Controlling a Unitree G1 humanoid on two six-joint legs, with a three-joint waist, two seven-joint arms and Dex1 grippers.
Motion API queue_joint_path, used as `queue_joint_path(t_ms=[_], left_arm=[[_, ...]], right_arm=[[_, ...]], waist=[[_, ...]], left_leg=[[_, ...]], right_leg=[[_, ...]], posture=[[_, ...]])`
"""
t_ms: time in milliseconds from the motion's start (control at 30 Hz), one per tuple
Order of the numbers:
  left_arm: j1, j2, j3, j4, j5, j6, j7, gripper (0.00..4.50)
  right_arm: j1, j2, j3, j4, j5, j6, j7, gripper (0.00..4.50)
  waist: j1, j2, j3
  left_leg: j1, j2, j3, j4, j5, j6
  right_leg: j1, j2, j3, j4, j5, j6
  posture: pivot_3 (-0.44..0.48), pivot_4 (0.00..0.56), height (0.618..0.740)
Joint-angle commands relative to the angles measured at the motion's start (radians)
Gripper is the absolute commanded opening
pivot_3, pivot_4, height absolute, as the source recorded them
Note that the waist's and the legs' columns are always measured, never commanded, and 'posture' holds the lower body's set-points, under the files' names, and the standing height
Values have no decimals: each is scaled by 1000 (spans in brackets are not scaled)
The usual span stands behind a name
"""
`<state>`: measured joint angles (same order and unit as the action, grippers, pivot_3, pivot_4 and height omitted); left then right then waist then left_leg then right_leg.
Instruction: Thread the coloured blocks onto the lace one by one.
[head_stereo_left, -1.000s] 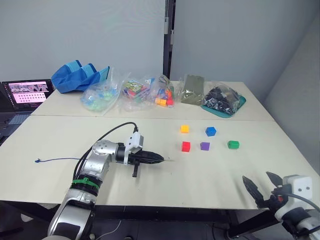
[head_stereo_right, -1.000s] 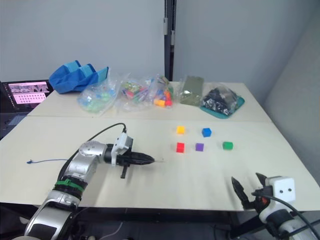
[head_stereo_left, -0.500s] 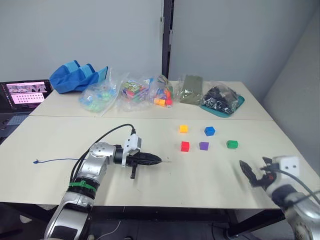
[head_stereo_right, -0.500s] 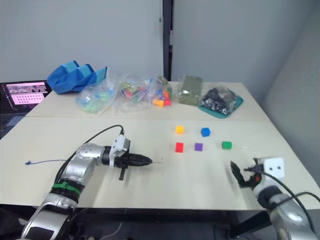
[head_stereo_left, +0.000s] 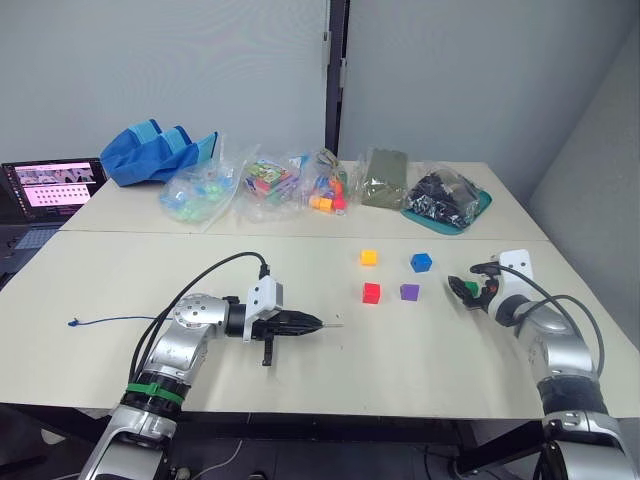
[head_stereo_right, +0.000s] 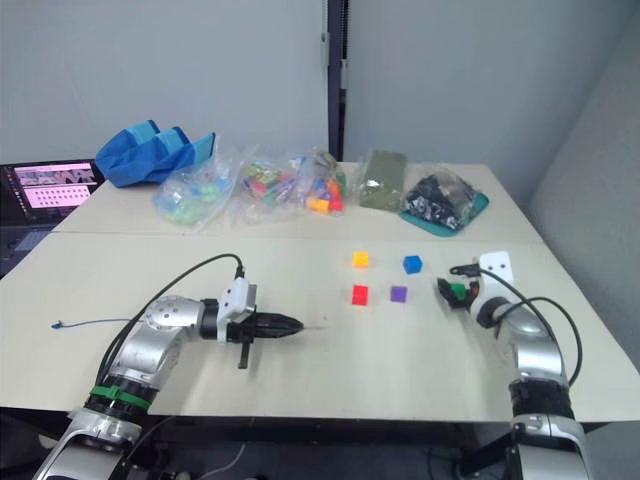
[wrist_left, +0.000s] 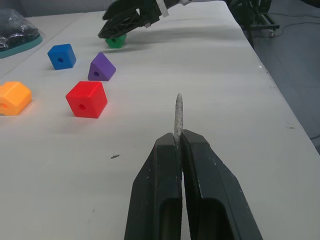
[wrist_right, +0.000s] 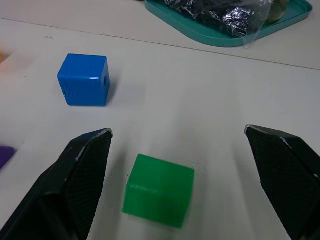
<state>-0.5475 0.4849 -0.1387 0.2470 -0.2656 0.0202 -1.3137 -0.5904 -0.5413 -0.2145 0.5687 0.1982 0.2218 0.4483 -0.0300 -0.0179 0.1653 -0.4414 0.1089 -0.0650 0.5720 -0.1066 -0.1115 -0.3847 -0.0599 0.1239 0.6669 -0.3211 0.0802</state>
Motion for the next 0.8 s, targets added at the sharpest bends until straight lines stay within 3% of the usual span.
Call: queue_joint_path(t_ms=[33, 100, 133, 433, 700, 800], left_arm=[[13, 19, 14, -64, -13, 20, 20, 37], [18, 22, 13, -75, -15, 27, 25, 37], [16, 23, 12, -76, -15, 30, 27, 10], [-10, 17, -7, -47, -10, 23, 14, 0], [-43, -10, -30, 18, -10, -8, -31, 0], [-68, -23, -41, 65, -11, -17, -61, 0]], right_arm=[[-28, 16, -2, 44, -15, -47, -23, 4500], [-25, 31, -8, 41, -4, -44, -26, 4500], [-19, 41, -13, 31, 0, -43, -34, 4246], [101, 102, -43, -258, 41, 45, -127, 1267], [299, 203, -2, -762, 106, 304, -216, 1224], [391, 326, 36, -962, 194, 451, -288, 1224]], waist=[[-3, 0, 0], [-5, 0, 0], [-6, 0, 0], [-7, 0, 0], [-10, 0, 0], [-11, 0, 0]], left_leg=[[0, 0, 0, 0, 0, 0], [0, 0, 0, 0, 0, 0], [0, 0, 0, 0, 0, 0], [0, 0, 0, 0, 0, 0], [0, 0, 0, 0, 0, 0], [0, 0, 0, -1, 0, 0]], right_leg=[[0, 0, 0, 0, 0, 0], [0, 0, 0, 0, 0, 0], [0, 0, 0, 0, 0, 0], [0, 0, 0, 0, 0, 0], [0, 0, 0, 1, 0, 0], [-1, 0, 0, 1, 0, 0]], posture=[[0, 150, 740], [0, 150, 740], [0, 150, 740], [0, 150, 740], [0, 150, 740], [0, 150, 740]])
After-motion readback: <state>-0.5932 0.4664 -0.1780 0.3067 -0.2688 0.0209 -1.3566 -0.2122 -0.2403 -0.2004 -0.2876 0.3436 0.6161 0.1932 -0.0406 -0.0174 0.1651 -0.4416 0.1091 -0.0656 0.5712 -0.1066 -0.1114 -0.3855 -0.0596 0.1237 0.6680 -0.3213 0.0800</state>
